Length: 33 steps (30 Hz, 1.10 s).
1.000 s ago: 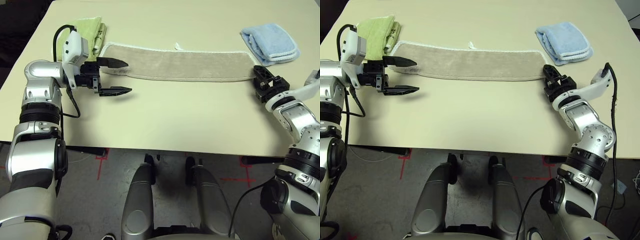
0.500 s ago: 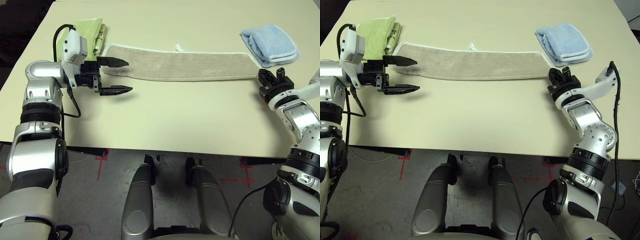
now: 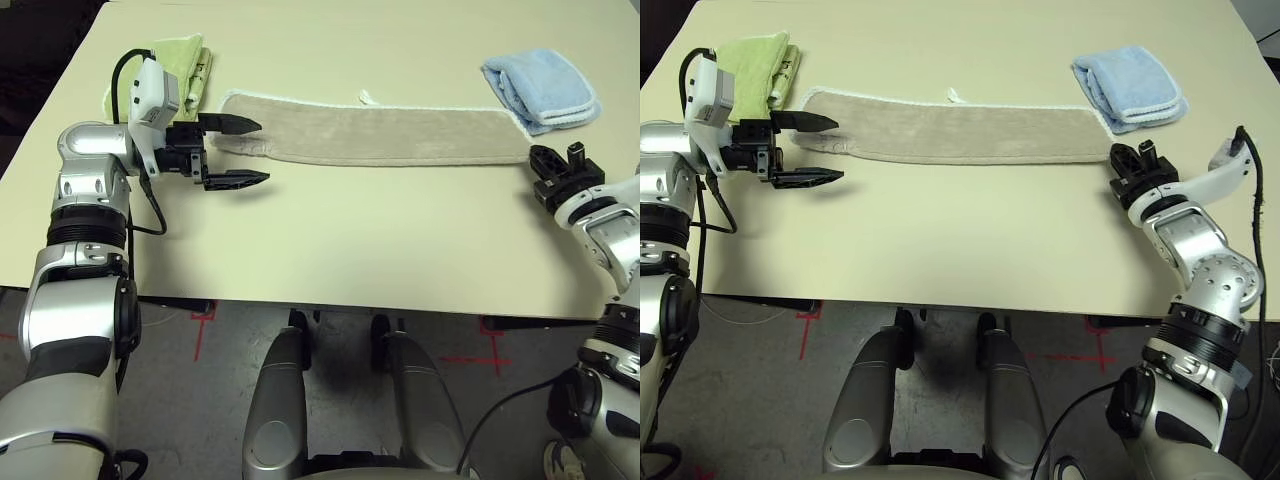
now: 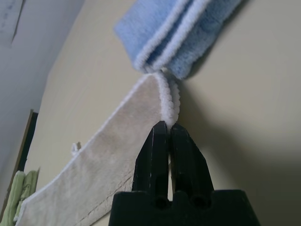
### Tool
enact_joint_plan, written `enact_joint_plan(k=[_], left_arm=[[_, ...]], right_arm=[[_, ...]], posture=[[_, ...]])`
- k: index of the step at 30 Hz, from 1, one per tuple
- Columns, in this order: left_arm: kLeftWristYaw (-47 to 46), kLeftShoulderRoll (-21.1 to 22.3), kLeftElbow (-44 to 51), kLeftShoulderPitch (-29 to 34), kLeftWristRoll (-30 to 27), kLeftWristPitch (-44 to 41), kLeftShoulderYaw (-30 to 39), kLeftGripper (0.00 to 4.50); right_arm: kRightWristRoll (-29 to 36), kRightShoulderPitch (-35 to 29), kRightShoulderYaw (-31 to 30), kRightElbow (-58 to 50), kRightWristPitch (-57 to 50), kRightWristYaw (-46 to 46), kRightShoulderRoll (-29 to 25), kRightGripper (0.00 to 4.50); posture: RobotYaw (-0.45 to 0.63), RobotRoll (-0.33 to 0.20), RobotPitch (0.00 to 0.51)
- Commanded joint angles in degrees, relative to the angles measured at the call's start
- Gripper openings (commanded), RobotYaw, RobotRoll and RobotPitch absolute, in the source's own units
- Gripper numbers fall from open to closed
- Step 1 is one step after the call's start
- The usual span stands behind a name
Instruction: Fold the towel and set it aside.
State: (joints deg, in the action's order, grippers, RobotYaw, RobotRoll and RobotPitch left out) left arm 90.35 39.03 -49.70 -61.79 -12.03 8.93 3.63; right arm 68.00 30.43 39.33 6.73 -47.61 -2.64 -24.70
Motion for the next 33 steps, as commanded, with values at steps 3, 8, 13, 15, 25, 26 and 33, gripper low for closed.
enact_joint_plan(k=[3, 8, 13, 15, 25, 26, 33], left_arm=[[-0.45, -0.62, -0.42, -1.03, -0.06, -0.13, -0.45, 4.5], [-0.71, -0.83, -0.53, -1.42, -0.13, -0.33, -0.51, 4.5], [-0.73, -0.66, -0.73, -1.59, -0.05, -0.24, -0.5, 4.5], [-0.82, -0.65, -0.84, -1.62, -0.01, -0.14, -0.49, 4.5], [-1.34, -0.65, -1.47, -1.98, 0.2, 0.47, -0.5, 4.5], [-1.35, -0.64, -1.51, -2.0, 0.22, 0.51, -0.51, 4.5], [-1.52, -0.67, -1.58, -2.07, 0.3, 0.61, -0.61, 4.5]], right_arm=[[1.55, 2.56, -1.41, 0.07, -1.45, 2.75, -1.51, 0.06], [3.05, 7.29, -4.28, -0.47, -2.83, 4.38, -0.65, 0.06], [6.17, 10.16, -7.09, -2.34, -5.68, 5.65, -0.07, 0.06], [7.11, 10.94, -8.44, -3.16, -6.78, 5.69, 0.06, 0.06], [4.57, 13.22, -16.68, -4.82, -11.46, 8.93, -1.37, 0.06], [3.91, 13.48, -17.44, -4.63, -11.61, 9.12, -1.41, 0.06], [0.72, 14.52, -20.18, -2.92, -11.71, 9.43, 0.34, 0.06]], posture=[[0.0, 0.0, 0.323], [0.01, 0.0, 0.318], [0.01, 0.0, 0.313], [0.01, 0.0, 0.312], [0.03, 0.0, 0.303], [0.03, 0.0, 0.303], [0.03, 0.0, 0.302]])
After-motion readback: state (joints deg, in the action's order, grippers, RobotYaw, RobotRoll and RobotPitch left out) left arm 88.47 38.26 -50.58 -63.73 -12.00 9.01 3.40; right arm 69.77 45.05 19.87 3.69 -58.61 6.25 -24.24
